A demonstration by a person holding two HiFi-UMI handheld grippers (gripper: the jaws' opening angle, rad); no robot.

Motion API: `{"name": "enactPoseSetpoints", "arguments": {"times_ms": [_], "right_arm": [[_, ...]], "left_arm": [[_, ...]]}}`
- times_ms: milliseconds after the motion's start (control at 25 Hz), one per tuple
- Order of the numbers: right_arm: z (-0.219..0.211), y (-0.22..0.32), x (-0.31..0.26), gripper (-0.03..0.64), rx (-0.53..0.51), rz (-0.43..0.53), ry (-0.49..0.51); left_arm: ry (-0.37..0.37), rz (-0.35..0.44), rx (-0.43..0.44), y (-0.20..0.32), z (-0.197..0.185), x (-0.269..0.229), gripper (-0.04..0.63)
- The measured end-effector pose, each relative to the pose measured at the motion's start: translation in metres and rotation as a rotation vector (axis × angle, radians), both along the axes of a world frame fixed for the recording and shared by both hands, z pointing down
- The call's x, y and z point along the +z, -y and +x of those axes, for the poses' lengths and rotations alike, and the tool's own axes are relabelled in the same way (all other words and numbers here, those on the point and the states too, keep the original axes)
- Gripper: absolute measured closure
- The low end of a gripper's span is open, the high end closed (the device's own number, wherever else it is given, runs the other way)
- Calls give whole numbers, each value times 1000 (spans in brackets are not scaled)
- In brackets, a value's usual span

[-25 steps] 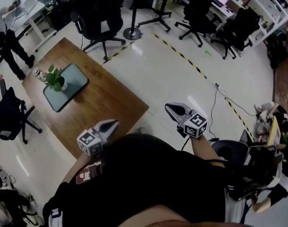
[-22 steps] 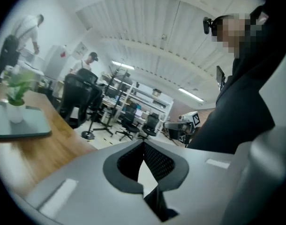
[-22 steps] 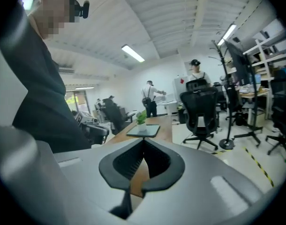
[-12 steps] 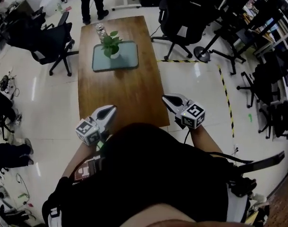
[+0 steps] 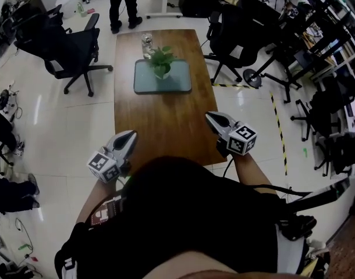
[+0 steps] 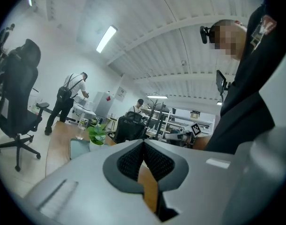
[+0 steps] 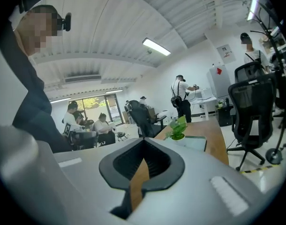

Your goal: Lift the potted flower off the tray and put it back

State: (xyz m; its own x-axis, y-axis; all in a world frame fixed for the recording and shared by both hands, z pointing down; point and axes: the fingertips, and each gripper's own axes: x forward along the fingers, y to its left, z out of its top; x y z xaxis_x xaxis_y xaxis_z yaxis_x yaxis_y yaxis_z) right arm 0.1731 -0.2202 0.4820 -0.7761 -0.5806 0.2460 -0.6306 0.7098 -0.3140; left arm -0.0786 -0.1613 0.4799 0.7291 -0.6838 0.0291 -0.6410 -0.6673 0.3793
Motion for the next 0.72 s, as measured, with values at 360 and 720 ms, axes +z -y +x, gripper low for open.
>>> {"name": "enactPoseSetpoints", "arguments": {"times_ms": [360,720], "right_arm": [[7,-10,7,603,-58,-4,-46],[38,0,8,603,-59,5,-43]], "left_arm": [[9,4,-30,19,10,6,597],[22,-1,-28,32,42,6,597]]}}
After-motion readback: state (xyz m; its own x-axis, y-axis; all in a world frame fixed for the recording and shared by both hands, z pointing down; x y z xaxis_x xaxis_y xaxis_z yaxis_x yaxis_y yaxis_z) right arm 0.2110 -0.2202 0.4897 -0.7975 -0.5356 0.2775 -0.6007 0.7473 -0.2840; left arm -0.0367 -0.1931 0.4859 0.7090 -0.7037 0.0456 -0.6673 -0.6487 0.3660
